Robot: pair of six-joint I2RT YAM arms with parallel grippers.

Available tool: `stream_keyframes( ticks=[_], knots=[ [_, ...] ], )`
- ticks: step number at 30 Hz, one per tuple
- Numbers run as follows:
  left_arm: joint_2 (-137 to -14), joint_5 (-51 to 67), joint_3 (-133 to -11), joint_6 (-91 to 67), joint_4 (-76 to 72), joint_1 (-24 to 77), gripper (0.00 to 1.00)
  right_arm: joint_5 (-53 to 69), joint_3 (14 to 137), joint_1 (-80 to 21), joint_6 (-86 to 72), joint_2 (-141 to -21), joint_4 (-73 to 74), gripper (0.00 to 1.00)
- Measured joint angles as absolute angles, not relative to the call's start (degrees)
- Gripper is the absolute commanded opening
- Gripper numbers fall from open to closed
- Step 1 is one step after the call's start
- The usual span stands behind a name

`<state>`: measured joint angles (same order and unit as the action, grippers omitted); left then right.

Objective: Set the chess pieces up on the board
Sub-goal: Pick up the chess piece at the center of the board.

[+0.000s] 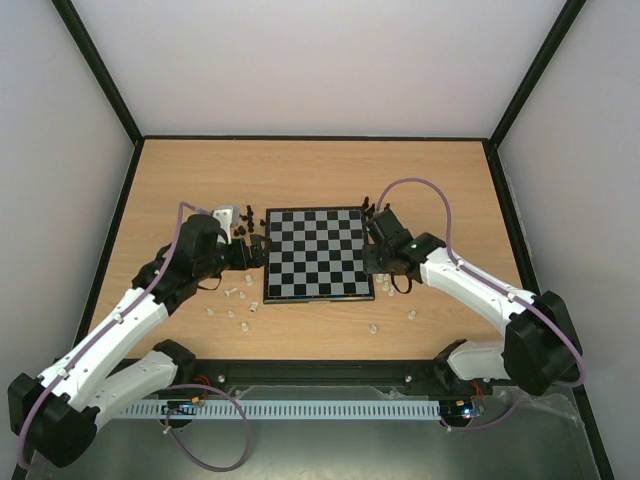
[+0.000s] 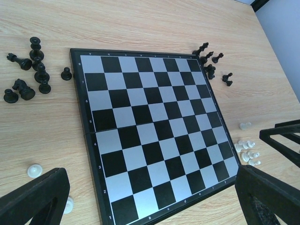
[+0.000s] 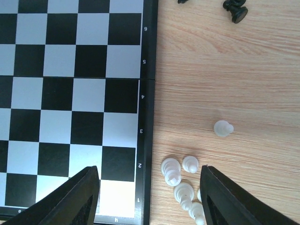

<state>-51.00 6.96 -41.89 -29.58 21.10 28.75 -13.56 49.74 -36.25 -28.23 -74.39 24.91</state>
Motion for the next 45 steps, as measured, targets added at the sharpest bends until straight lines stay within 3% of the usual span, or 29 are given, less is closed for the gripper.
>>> stream_keyframes(
  ticks=[8, 16, 24, 28, 36, 39, 45],
  knots=[
    [-51.29, 6.76, -41.87, -29.61, 21.56, 28.75, 0.99, -13.45, 47.77, -36.25, -30.83, -76.23, 25.36, 0.50],
    [-55.59, 6.79, -41.87, -29.58, 21.76, 29.26, 0.99, -13.50, 45.63, -36.25, -32.62, -77.32, 25.36, 0.34],
    [-56.12, 6.61, -41.87, -29.58, 21.87, 29.63, 0.99, -12.88, 45.45, -35.94, -32.64, -79.18, 24.05, 0.32],
    [-56.05, 6.35, -41.87, -29.58, 21.87, 29.63, 0.99, -12.40, 45.45, -35.55, -32.32, -79.31, 23.51, 0.26],
    [-56.05, 5.67, -41.87, -29.58, 21.87, 29.63, 1.00, -11.90, 45.45, -34.59, -31.53, -80.68, 22.81, 0.25],
    [-56.05, 5.48, -41.87, -29.58, 21.87, 29.63, 0.99, -11.86, 45.45, -34.35, -31.29, -80.84, 22.79, 0.18],
    [-56.05, 5.30, -41.87, -29.58, 21.87, 29.63, 0.99, -11.75, 45.45, -34.13, -30.89, -81.45, 22.41, 0.16]
  ],
)
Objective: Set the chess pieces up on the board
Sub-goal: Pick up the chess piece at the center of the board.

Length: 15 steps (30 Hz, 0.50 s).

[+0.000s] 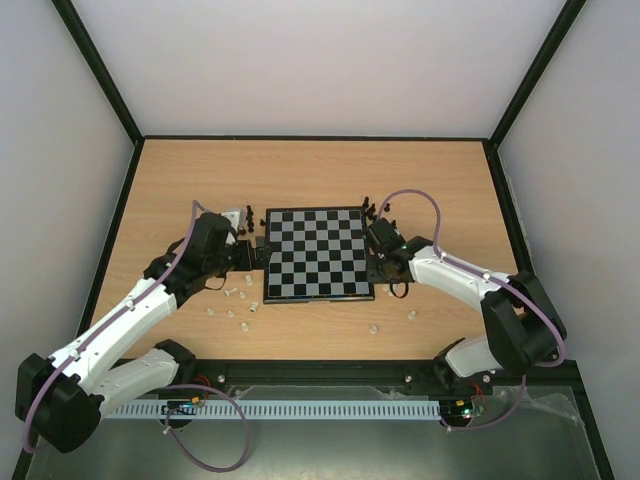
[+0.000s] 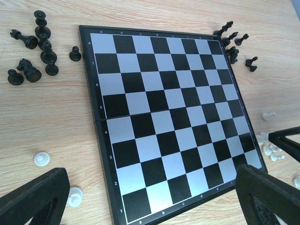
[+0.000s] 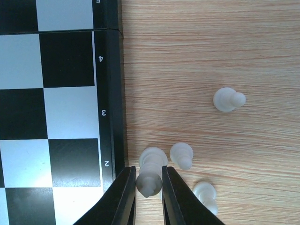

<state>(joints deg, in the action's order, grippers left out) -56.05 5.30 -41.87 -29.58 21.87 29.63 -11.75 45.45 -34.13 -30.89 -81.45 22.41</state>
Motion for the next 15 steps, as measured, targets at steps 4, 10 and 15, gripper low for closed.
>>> stream_keyframes(
  ticks=[4, 10, 15],
  knots=[
    [-55.79, 4.82, -41.87, -29.65, 21.87, 29.63, 1.00, -11.75, 45.45, -34.11, -30.79, -82.32, 22.22, 0.14],
    [-53.76, 3.75, -41.87, -30.04, 21.91, 29.63, 0.99, -11.81, 45.45, -33.98, -30.50, -82.48, 21.93, 0.06],
    [-53.71, 3.11, -41.87, -30.11, 22.22, 29.63, 0.99, -11.81, 45.91, -33.89, -30.17, -82.37, 22.65, 0.06]
  ],
)
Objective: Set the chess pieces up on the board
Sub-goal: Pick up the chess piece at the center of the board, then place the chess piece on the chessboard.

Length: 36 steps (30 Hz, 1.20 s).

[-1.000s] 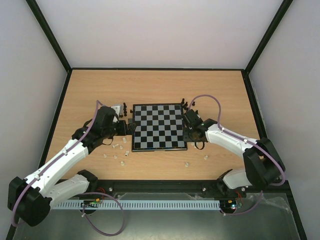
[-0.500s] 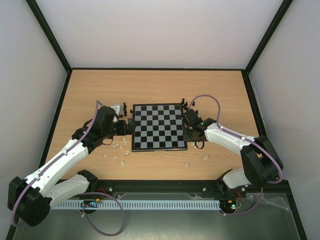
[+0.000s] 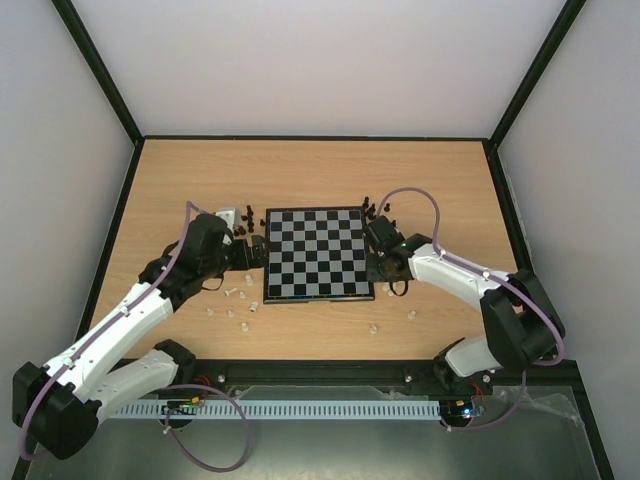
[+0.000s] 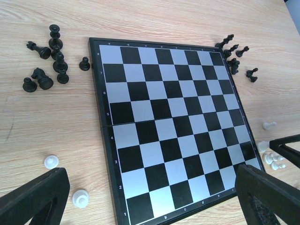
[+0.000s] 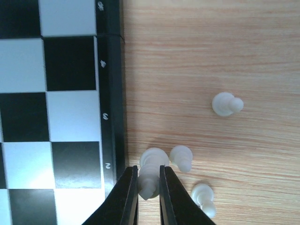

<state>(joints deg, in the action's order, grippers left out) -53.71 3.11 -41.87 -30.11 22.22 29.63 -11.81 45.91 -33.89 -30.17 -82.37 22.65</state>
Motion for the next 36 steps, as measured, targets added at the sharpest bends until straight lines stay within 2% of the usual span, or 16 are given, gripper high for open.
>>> stream_keyframes(
  ticks=[10, 18, 36],
  knots=[
    [-53.69, 1.28, -41.91, -30.72, 23.55, 29.63, 0.99, -10.41, 52.25, -34.96, -29.10, -78.11, 26.39, 0.06],
    [-52.45, -0.10, -42.15, -31.09, 25.12, 29.63, 0.99, -9.13, 54.08, -40.82, -29.91, -78.00, 28.51, 0.06],
    [-51.70, -0.32, -42.17, -31.11, 25.21, 29.63, 1.00, -9.15, 60.05, -52.97, -33.10, -88.55, 28.60, 0.07]
  ],
)
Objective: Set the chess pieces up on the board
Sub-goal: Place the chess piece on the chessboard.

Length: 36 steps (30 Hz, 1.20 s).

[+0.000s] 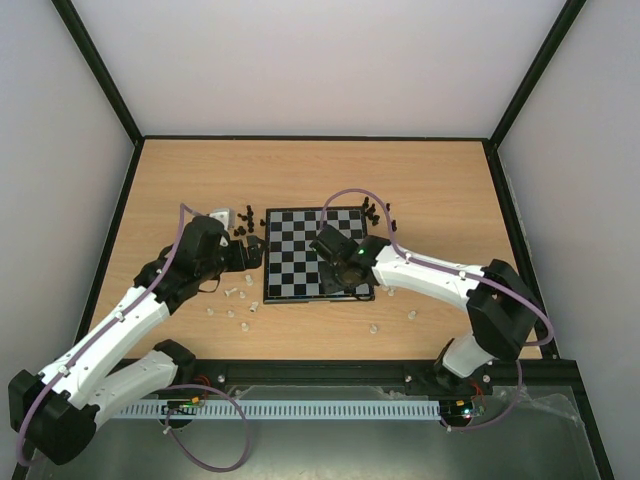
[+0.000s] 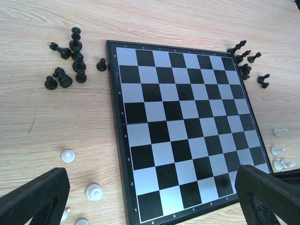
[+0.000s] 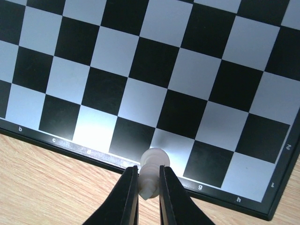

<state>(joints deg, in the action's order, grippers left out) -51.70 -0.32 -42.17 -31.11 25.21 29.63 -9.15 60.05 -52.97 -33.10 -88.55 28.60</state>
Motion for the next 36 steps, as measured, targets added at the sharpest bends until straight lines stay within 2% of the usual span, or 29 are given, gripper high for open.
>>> stream_keyframes(
  ticks=[25, 30, 36],
  knots=[
    [-51.72, -1.43, -42.17, -31.11, 25.21, 29.63, 1.00, -6.94, 61.67, -54.24, -32.77, -94.43, 25.08, 0.08],
    [-51.72, -1.56, -42.17, -31.11, 25.21, 29.63, 0.99, -6.66, 62.13, -54.52, -32.62, -94.72, 24.82, 0.12],
    [-51.72, -1.56, -42.17, -31.11, 25.21, 29.63, 0.99, -6.74, 62.15, -54.52, -32.60, -94.72, 24.77, 0.12]
  ],
)
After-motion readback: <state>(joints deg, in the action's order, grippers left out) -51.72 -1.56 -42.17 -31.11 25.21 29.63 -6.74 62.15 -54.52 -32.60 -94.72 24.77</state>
